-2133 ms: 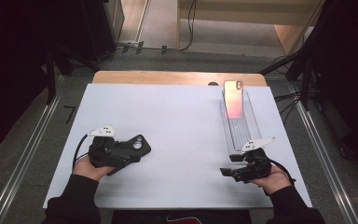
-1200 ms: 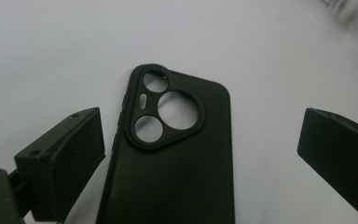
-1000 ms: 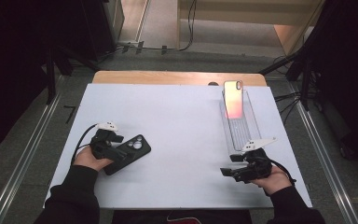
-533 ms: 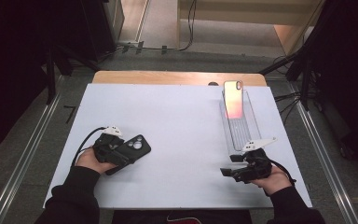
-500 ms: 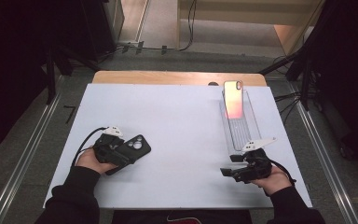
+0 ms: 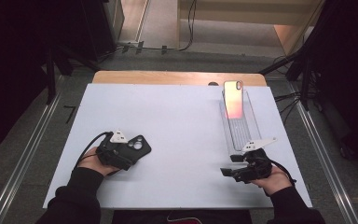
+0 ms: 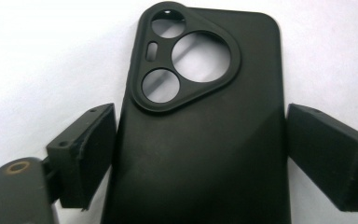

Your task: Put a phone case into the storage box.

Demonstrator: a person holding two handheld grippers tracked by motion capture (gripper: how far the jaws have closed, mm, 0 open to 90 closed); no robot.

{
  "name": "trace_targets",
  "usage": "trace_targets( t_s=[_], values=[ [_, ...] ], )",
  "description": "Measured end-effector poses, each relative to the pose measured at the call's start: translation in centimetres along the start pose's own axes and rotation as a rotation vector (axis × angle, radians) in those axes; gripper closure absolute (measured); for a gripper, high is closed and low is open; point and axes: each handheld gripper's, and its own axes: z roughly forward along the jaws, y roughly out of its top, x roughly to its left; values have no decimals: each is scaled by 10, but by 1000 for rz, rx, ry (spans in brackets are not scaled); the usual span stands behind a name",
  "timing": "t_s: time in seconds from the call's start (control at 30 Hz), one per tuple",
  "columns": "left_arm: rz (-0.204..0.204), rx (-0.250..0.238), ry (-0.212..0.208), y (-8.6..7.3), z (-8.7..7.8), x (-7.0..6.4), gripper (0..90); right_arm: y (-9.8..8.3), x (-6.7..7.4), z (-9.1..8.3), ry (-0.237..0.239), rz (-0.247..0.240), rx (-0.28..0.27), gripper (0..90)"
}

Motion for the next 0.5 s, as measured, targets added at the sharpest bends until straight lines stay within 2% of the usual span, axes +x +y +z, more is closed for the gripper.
trace_targets(
  t_s=[0.23, 0.5],
  values=[
    [-6, 2, -3, 0, -1, 2, 142, 0, 0, 0, 0, -1, 3, 257],
    [-80, -6, -42, 3, -5, 8, 152, 0, 1, 0, 2, -4, -6, 257]
  ],
)
